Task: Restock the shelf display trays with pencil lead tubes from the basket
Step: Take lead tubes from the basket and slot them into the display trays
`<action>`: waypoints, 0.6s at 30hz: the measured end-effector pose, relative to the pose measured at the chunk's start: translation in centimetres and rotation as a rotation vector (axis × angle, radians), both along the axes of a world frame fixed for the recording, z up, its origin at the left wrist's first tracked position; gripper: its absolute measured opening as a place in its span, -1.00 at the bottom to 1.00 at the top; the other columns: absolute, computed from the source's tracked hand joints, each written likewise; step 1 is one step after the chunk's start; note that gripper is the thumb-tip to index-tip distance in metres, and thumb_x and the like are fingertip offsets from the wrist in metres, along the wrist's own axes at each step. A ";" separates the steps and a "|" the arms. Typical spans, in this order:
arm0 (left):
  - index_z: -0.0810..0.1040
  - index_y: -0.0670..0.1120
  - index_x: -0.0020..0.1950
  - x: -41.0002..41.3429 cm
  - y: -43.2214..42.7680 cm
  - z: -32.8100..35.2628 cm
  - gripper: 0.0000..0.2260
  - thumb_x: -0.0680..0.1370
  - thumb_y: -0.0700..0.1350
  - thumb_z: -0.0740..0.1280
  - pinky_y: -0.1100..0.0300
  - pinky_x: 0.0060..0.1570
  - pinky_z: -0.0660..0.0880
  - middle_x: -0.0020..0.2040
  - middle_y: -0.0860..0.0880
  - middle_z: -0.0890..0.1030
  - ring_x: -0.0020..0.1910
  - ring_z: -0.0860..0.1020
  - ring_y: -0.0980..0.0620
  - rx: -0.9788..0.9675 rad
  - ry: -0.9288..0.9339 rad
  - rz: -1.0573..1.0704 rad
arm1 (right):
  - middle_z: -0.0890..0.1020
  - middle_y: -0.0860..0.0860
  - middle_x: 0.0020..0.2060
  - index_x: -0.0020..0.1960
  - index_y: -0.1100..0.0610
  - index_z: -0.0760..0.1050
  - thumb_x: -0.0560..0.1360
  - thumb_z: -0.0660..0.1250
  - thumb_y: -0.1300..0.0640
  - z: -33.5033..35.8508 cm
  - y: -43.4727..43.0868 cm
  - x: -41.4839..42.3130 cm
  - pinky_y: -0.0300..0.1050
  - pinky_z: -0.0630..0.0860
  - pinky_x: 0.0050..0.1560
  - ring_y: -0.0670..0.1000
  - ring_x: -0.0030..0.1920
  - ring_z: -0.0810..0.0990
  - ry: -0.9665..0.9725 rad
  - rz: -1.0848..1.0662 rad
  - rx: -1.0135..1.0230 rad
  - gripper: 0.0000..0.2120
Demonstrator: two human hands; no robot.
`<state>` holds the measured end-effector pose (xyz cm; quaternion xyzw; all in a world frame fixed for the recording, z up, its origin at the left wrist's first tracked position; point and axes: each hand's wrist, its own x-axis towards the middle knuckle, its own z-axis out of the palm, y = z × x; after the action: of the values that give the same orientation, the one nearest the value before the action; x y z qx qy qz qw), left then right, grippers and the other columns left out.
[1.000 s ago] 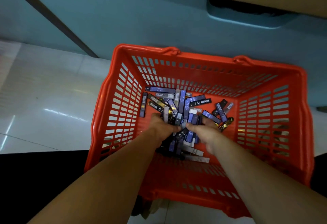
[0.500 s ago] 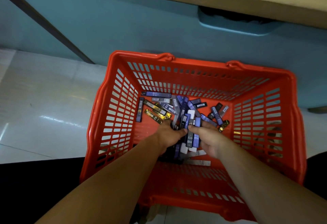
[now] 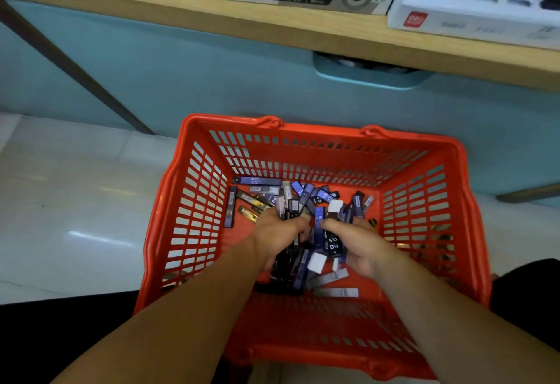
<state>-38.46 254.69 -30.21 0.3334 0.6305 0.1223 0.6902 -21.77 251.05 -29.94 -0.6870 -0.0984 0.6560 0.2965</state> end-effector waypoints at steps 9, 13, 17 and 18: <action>0.67 -0.09 0.10 1.1 -1.3 0.9 -0.83 0.57 -0.04 0.51 0.24 -0.39 0.57 -0.25 -0.02 0.74 -0.30 0.65 -0.04 0.018 -0.045 -0.017 | 0.75 0.15 0.07 0.31 0.19 0.58 0.55 0.50 0.16 -0.4 -0.4 0.7 0.22 0.66 0.14 0.16 0.08 0.74 0.113 -0.056 -0.017 -0.64; 0.64 -0.06 0.17 1.7 -1.0 0.8 -0.68 0.51 0.04 0.57 0.11 -0.09 0.66 -0.10 -0.03 0.77 -0.08 0.74 -0.02 -0.008 -0.029 -0.021 | 0.71 0.02 0.07 0.14 0.03 0.59 0.56 0.48 0.15 0.0 -0.1 0.8 0.09 0.64 0.06 0.06 0.11 0.68 0.169 -0.047 -0.006 -0.82; 0.68 -0.08 0.09 1.5 -0.3 1.1 -0.75 0.50 0.01 0.57 0.10 -0.15 0.59 -0.13 -0.04 0.76 -0.17 0.70 0.01 -0.039 -0.019 -0.013 | 0.74 0.13 0.06 0.28 0.15 0.55 0.57 0.48 0.09 0.1 0.6 0.8 0.18 0.67 0.09 0.15 0.06 0.74 0.134 -0.100 0.005 -0.68; 0.70 -0.10 0.04 1.5 -0.2 1.2 -0.84 0.53 -0.07 0.54 0.12 -0.19 0.56 -0.16 -0.05 0.75 -0.23 0.67 0.03 -0.039 -0.031 -0.001 | 0.74 0.15 0.03 0.32 0.19 0.52 0.58 0.47 0.10 0.1 0.8 0.8 0.16 0.69 -0.02 0.16 -0.01 0.76 0.121 -0.117 0.004 -0.63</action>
<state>-36.95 254.48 -29.05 0.3182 0.6218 0.1147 0.7063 -20.94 251.86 -29.82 -0.6503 -0.0412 0.6775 0.3411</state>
